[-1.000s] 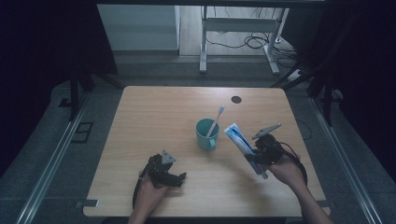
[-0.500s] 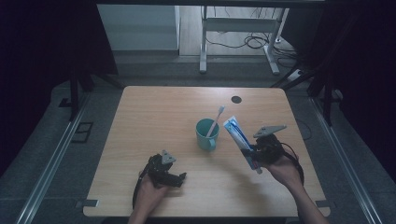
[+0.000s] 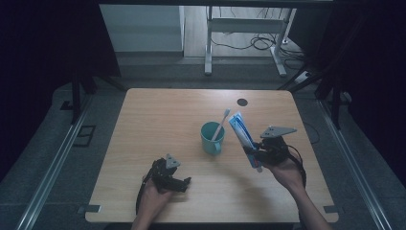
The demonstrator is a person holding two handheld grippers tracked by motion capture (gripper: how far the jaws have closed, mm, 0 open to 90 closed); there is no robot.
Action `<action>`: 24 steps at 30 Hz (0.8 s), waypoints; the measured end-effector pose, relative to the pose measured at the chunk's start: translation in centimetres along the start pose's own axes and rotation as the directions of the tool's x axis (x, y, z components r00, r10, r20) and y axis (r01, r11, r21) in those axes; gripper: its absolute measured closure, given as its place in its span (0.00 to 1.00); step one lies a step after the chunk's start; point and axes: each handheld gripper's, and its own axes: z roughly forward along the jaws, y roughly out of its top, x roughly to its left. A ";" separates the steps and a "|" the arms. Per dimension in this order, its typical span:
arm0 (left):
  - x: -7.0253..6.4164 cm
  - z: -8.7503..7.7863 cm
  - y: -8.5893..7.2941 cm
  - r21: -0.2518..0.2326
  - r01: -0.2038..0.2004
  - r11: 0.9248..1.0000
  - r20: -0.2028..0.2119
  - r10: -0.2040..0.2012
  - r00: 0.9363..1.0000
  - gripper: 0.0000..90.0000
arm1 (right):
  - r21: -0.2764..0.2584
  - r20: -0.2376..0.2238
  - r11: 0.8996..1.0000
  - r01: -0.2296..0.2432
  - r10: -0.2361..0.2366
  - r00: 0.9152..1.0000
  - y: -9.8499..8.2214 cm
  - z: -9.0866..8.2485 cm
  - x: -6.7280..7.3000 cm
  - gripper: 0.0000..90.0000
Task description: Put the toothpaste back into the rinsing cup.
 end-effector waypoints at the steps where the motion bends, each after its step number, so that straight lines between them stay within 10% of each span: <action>1: 0.0 0.0 0.0 0.000 0.000 1.000 0.000 0.000 1.000 0.01 | -0.006 -0.001 1.000 0.001 -0.001 1.000 0.1 0.1 0.0 0.79; 24: 0.0 0.0 0.0 0.000 0.001 1.000 0.000 -0.001 1.000 0.01 | -0.088 -0.020 0.996 -0.013 0.011 1.000 2.9 2.1 1.0 0.79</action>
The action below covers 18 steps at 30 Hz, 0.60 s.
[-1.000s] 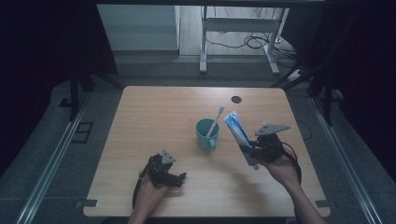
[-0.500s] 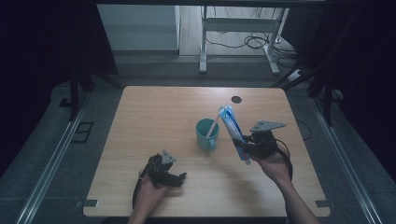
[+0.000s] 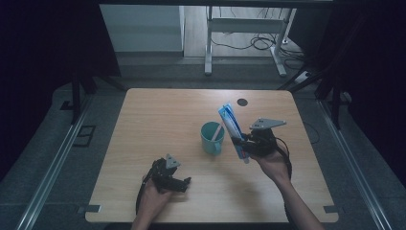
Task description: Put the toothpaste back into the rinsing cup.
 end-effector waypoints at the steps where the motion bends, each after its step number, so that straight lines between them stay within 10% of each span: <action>1: 0.0 0.0 0.0 0.000 0.000 1.000 0.000 0.000 1.000 0.01 | -0.002 0.000 1.000 -0.002 0.002 1.000 0.1 0.1 0.0 0.79; 18: 0.0 0.0 0.0 0.001 -0.001 1.000 -0.001 0.001 1.000 0.01 | -0.044 0.005 0.999 -0.015 0.016 1.000 1.9 1.4 -0.4 0.79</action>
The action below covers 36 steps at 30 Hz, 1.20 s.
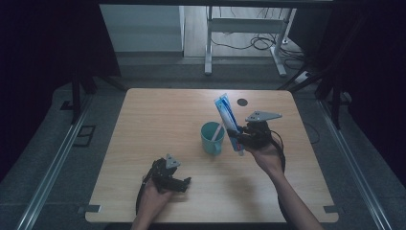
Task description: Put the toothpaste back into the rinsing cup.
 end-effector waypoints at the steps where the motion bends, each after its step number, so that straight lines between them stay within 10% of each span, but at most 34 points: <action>1: 0.0 0.0 0.0 0.000 0.000 1.000 -0.001 0.000 1.000 0.01 | -0.002 -0.001 1.000 0.000 0.000 1.000 0.1 0.1 0.0 0.79; 36: 0.0 0.0 0.0 -0.002 0.001 1.000 0.003 -0.001 1.000 0.01 | -0.073 0.014 0.997 -0.004 0.005 1.000 4.2 3.9 0.6 0.79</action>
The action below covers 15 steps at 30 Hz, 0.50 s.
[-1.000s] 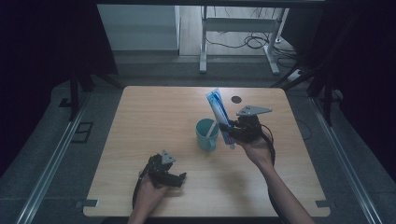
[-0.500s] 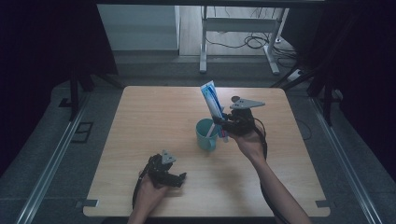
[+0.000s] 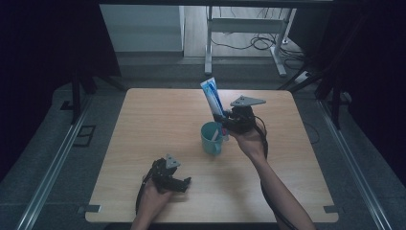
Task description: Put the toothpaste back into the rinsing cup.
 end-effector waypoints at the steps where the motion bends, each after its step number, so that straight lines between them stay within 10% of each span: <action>1: 0.0 0.0 0.0 0.000 0.000 1.000 0.000 0.000 1.000 0.01 | -0.003 0.001 1.000 0.001 -0.001 1.000 0.1 0.1 0.0 0.79; 15: 0.0 0.0 0.0 0.000 -0.002 1.000 0.002 0.002 1.000 0.01 | -0.033 0.006 0.999 0.005 -0.005 1.000 0.9 1.7 0.4 0.79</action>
